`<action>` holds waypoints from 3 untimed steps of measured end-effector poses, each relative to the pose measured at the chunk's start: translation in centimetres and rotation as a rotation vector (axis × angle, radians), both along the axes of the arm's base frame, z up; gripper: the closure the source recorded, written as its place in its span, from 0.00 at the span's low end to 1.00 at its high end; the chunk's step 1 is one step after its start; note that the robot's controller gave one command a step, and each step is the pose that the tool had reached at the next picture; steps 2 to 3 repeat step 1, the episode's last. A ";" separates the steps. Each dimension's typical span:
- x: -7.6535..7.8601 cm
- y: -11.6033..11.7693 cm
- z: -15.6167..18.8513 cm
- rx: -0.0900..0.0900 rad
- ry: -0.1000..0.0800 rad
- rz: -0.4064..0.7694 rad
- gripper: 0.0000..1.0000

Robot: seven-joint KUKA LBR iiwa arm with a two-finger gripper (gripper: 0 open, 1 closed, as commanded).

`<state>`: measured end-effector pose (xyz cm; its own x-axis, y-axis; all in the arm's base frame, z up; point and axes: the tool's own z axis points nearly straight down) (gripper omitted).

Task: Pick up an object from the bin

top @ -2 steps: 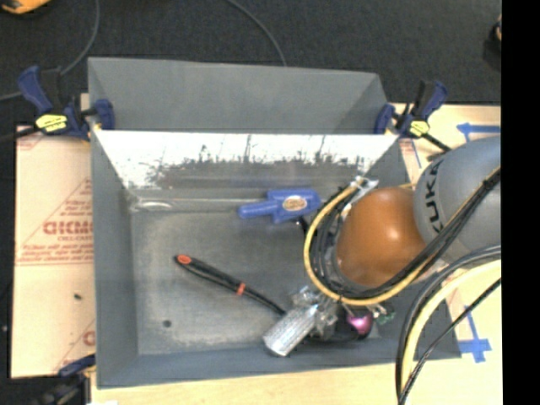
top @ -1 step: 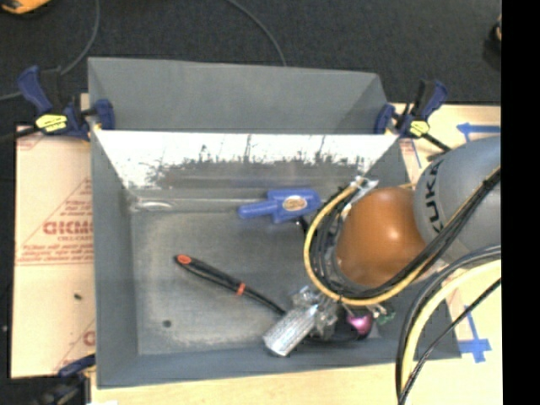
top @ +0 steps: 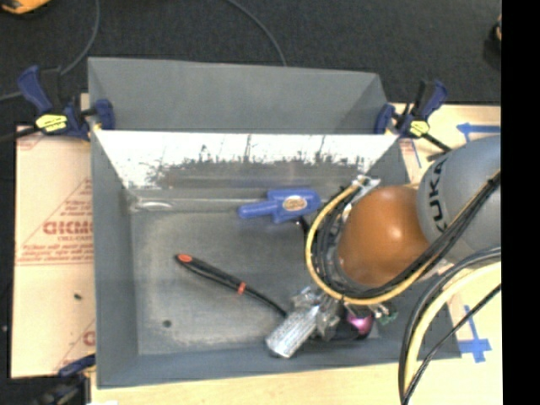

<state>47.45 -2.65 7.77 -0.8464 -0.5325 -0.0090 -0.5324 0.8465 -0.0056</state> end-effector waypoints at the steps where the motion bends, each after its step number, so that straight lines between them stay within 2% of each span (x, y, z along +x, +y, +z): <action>1: -0.2 0.0 3.1 0.000 0.008 -0.002 1.00; 3: -0.2 0.0 3.1 0.000 0.008 -0.002 1.00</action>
Offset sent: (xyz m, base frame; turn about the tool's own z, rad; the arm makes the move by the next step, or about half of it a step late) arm -0.0002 -0.0001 0.0460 0.0000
